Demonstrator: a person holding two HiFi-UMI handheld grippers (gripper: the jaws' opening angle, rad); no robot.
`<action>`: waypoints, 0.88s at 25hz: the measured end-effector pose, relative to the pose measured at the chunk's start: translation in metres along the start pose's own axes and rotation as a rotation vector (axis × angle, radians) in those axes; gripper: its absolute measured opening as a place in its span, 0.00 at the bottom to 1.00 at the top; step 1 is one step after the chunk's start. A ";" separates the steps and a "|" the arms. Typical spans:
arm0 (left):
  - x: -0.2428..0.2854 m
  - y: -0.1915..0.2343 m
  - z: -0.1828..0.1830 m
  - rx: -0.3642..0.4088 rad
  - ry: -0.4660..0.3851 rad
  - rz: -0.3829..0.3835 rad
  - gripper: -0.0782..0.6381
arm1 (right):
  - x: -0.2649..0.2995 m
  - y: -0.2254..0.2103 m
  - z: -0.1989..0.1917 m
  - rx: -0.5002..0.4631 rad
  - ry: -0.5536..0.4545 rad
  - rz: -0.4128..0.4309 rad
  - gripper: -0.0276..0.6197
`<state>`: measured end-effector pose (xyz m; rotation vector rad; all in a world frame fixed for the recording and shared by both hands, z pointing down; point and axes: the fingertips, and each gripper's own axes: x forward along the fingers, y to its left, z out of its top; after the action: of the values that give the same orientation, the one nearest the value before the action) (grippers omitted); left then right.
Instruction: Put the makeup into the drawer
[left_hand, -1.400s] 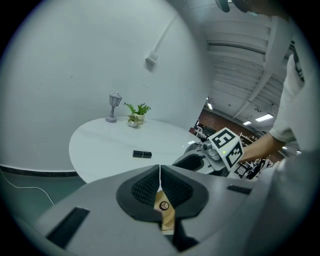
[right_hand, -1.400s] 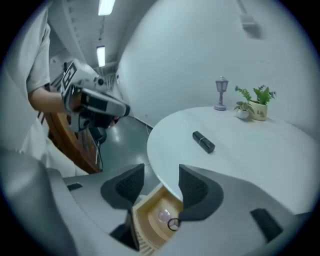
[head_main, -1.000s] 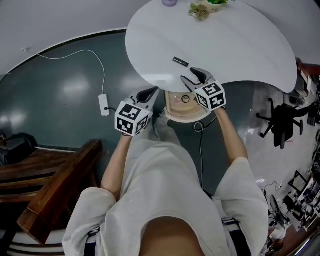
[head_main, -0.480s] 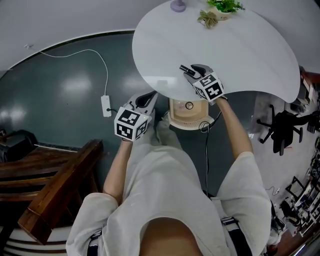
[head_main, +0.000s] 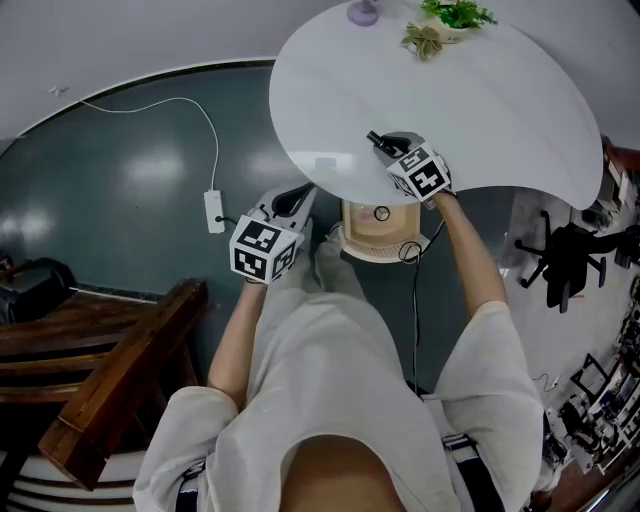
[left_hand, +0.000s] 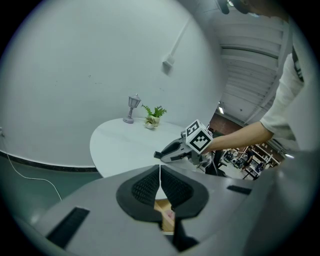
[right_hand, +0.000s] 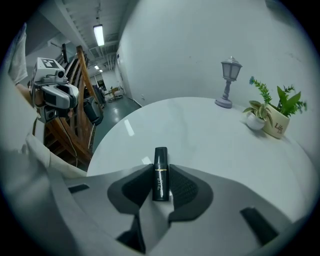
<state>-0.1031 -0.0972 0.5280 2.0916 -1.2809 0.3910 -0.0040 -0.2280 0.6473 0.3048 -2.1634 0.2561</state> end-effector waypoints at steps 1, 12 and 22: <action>0.000 0.000 0.000 0.000 0.000 -0.001 0.13 | 0.000 0.000 0.001 0.000 0.002 0.004 0.19; -0.003 -0.014 -0.003 0.026 0.003 -0.023 0.13 | -0.023 0.037 -0.010 0.010 -0.042 0.009 0.19; 0.012 -0.051 -0.007 0.074 0.020 -0.079 0.13 | -0.068 0.063 -0.049 0.090 -0.099 -0.008 0.19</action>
<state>-0.0527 -0.0848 0.5210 2.1873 -1.1843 0.4294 0.0521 -0.1456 0.6145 0.3841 -2.2510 0.3407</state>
